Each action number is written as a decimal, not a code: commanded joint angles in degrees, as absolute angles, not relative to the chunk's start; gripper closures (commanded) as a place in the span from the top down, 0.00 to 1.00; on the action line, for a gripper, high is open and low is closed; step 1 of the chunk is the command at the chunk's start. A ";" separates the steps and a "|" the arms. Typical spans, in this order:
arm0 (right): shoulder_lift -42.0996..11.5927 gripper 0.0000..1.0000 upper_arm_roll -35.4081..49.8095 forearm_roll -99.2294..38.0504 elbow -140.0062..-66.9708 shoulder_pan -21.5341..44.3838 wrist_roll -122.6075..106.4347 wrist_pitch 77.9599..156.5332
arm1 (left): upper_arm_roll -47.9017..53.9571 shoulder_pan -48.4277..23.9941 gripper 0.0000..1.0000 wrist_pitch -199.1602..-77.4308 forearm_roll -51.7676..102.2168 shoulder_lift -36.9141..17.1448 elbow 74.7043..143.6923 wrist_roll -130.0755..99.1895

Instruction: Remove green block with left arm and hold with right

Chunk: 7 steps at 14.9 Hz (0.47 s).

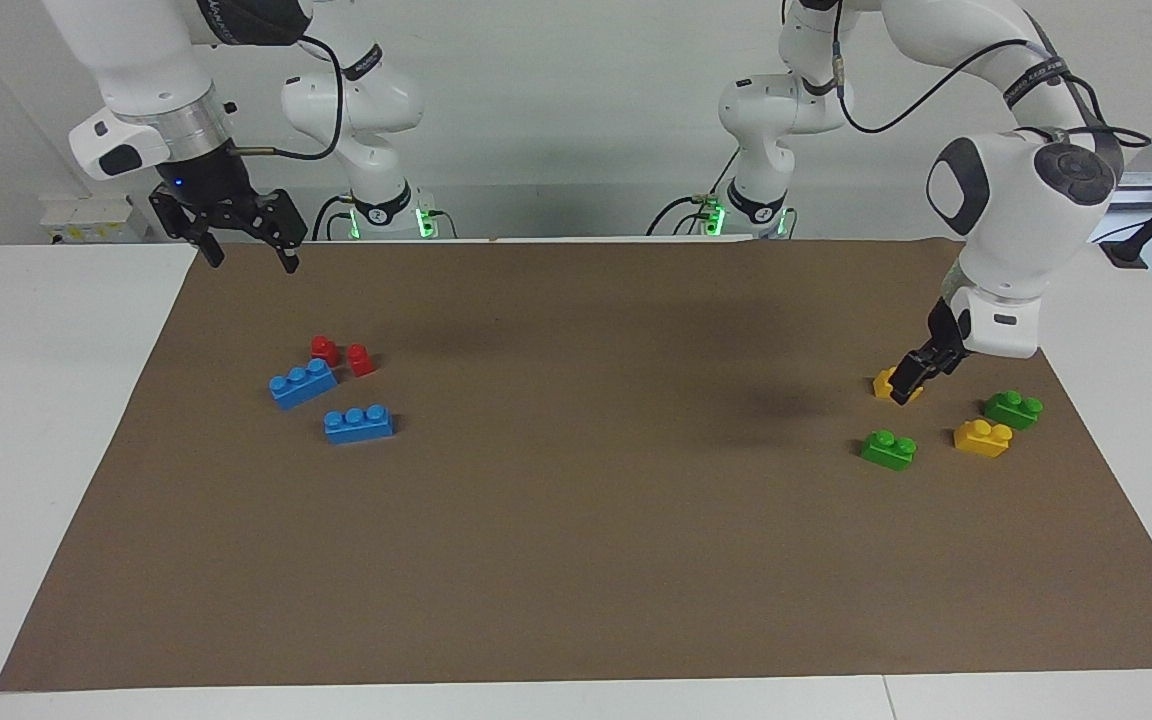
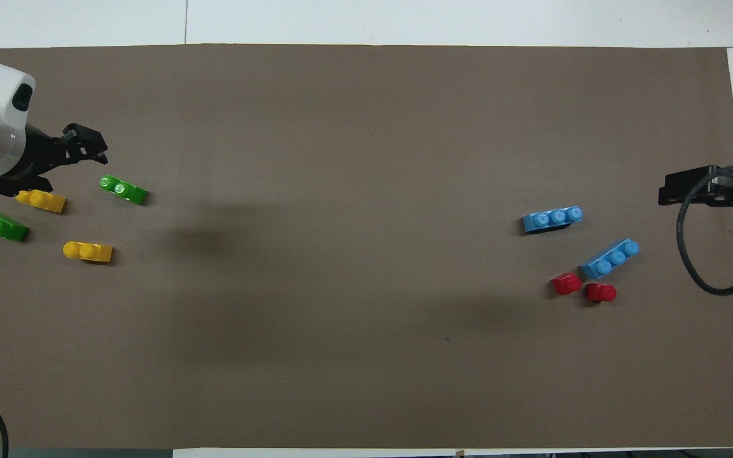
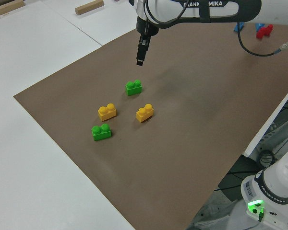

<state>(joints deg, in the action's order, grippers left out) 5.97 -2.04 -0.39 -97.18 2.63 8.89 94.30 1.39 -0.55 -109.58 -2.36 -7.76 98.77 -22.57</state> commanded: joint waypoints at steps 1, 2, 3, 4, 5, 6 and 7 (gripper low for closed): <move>4.84 1.00 -2.11 0.79 -95.01 1.76 5.11 94.83 | 1.23 -0.88 1.00 -103.81 -2.73 -4.76 96.68 -12.08; 4.83 1.00 -2.28 0.88 -95.01 1.58 4.66 94.75 | 1.23 -0.88 1.00 -101.97 -2.55 -3.35 96.59 -9.08; 4.83 1.00 -2.37 0.88 -95.01 0.97 4.48 94.49 | 1.23 -0.88 1.00 -100.04 -2.46 -1.77 96.68 -7.23; 4.75 1.00 -2.37 0.97 -95.01 0.44 4.40 94.22 | 1.23 -0.88 1.00 -98.11 -2.37 -0.54 96.59 -5.99; 4.75 1.00 -2.46 0.97 -95.01 0.35 4.39 93.78 | 1.32 -0.88 1.00 -96.26 -2.20 0.26 96.59 -5.11; 4.75 1.00 -2.46 1.49 -95.01 0.26 4.39 93.43 | 1.32 -0.88 1.00 -95.02 -1.07 0.79 96.50 -5.01; 4.75 1.00 -2.46 2.10 -95.01 0.18 4.39 93.43 | 1.23 -0.88 1.00 -94.66 0.08 1.75 96.59 -5.01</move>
